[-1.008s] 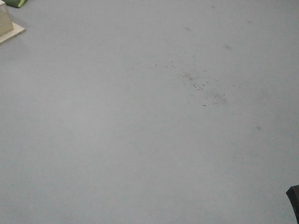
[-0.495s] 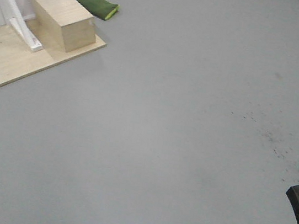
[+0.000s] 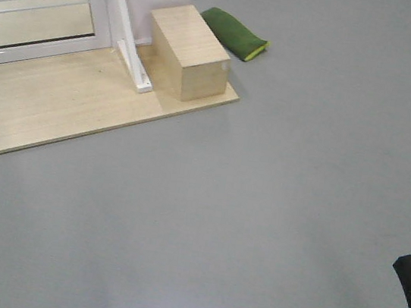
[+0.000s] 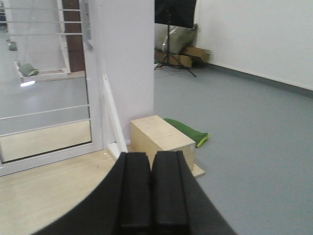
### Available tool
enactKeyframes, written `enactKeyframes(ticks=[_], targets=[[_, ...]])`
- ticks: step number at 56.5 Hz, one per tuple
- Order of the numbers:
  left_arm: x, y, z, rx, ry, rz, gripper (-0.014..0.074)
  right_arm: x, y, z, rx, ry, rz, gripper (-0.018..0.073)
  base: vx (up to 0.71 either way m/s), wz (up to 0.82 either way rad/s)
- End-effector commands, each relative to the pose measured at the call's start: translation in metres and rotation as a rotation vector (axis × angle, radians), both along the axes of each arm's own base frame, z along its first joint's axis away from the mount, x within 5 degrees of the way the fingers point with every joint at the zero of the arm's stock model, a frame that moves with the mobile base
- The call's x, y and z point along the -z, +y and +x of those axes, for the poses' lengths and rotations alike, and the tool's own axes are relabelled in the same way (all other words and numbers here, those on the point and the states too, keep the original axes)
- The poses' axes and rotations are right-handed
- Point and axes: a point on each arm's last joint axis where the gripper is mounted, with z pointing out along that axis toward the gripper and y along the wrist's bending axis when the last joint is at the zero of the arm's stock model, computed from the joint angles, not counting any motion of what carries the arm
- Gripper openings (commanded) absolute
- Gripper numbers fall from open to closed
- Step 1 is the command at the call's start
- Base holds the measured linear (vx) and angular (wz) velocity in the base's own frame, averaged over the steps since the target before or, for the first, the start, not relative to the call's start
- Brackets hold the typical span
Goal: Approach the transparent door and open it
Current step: 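Turn and drive the base toward the white-framed glass sliding door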
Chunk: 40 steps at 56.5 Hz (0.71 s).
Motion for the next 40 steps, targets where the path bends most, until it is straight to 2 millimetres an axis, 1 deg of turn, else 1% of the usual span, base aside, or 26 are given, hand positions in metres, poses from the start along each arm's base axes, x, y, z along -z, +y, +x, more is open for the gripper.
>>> enactKeyframes(ticks=[1,28,40], targets=[[-0.0032,0.0012,-0.0005,-0.011,-0.081,-0.009,-0.0006,-0.0067,-0.0004,0.0,0.005,-0.086,0.018,-0.0004,0.48,0.6],[-0.0032,0.0012,-0.0005,-0.011,-0.081,-0.009,-0.0006,-0.0067,-0.0004,0.0,0.005,-0.086,0.018,-0.0004,0.49,0.63],[-0.0032,0.0012,-0.0005,-0.011,-0.081,-0.009,-0.0006,-0.0067,-0.0004,0.0,0.005,-0.086,0.018,-0.0004,0.51,0.5]])
